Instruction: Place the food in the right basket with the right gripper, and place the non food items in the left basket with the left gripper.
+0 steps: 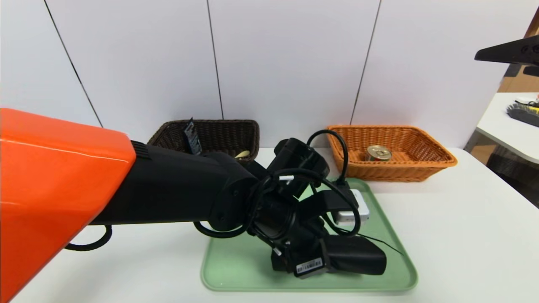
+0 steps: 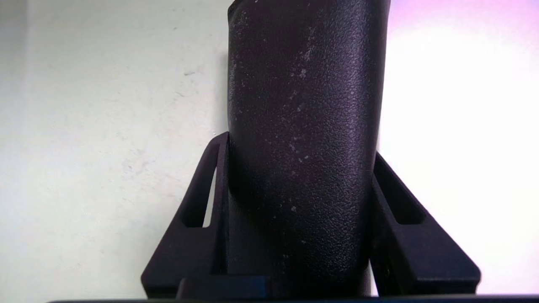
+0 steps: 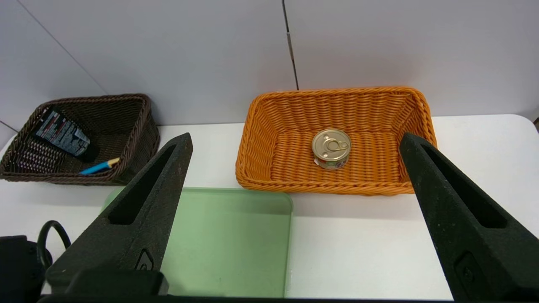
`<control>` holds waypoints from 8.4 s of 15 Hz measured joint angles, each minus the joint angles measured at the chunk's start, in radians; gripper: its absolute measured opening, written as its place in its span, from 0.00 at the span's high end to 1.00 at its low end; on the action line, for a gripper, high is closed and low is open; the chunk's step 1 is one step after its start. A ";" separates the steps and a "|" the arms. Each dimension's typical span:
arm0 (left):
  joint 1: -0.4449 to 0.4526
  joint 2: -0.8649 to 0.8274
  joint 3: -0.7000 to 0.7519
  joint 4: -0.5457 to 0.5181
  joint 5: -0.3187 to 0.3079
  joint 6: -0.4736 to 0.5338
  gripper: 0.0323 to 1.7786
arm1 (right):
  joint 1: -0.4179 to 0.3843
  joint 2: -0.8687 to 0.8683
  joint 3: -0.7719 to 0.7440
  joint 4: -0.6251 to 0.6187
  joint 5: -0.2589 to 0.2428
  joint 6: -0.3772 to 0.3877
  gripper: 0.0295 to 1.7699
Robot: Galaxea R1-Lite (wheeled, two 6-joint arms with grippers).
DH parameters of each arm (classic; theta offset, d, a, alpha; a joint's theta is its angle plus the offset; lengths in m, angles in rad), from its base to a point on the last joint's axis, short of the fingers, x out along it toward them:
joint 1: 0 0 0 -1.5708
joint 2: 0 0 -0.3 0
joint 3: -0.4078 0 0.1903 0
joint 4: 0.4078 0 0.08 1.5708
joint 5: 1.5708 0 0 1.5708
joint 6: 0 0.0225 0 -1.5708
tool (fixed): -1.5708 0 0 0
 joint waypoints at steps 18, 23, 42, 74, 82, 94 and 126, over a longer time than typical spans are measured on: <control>0.424 -0.069 -0.460 0.190 0.310 -0.308 0.52 | -0.004 0.025 -0.004 -0.009 -0.002 0.004 0.04; 0.544 -0.089 -0.464 0.230 0.302 -0.300 0.52 | -0.004 0.050 -0.003 -0.015 -0.006 0.005 0.04; 0.587 0.082 -0.473 0.130 0.296 -0.277 0.52 | -0.005 0.015 0.000 -0.011 -0.006 0.036 0.04; 0.545 -0.456 -0.152 0.303 0.482 -0.490 0.07 | -0.030 0.094 -0.007 0.469 0.009 -0.224 0.04; 0.605 -0.854 0.164 0.314 0.590 -0.600 0.05 | -0.025 0.063 0.009 0.587 0.004 -0.268 0.04; 0.896 -1.177 0.370 0.329 0.509 -0.488 0.05 | -0.082 -0.230 0.124 0.598 0.007 -0.273 0.04; 0.893 -2.042 1.445 -0.669 0.455 -0.385 0.05 | -0.097 -1.287 1.353 -0.745 -0.086 -0.327 0.04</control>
